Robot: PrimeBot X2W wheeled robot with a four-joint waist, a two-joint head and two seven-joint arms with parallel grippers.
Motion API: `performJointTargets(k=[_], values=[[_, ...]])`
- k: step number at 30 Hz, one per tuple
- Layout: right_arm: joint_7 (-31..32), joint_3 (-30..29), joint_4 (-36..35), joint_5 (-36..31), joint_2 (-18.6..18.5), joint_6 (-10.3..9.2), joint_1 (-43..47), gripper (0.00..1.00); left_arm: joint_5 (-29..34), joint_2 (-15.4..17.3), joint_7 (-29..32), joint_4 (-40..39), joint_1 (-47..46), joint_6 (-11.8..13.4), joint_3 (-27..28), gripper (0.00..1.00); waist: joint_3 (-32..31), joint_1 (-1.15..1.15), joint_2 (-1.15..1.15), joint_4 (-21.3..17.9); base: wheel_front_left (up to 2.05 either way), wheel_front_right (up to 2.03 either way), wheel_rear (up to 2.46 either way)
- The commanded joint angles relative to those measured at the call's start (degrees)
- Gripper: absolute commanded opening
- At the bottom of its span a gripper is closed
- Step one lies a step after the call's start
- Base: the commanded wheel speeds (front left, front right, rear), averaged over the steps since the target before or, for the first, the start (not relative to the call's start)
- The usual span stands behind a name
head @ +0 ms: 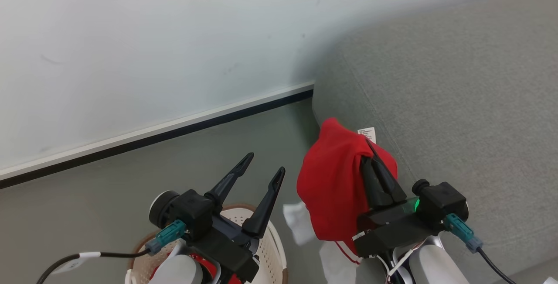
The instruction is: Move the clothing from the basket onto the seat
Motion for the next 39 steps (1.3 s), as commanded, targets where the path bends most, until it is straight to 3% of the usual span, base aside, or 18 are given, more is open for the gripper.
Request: performJointTargets(k=[1,29,39], values=[[-0.1,-0.3,-0.8,-0.1,0.1,0.02,0.0,0.0,0.7,0.5,0.2,-0.2,0.5,-0.1,-0.3,1.0,1.0,0.0,0.0,-1.6,0.0,0.0,0.0],[-0.1,-2.6,-7.8,1.4,0.1,0.02,-0.8,0.0,3.2,2.5,1.4,0.9,-4.2,-1.2,-4.3,1.0,7.8,0.0,0.0,-14.7,0.0,0.0,0.0],[-0.1,-5.5,-10.1,1.9,0.1,0.02,0.4,0.0,3.6,2.5,2.1,2.8,-7.0,-2.4,-6.6,1.0,9.8,0.0,0.0,-15.6,0.0,0.0,0.0]])
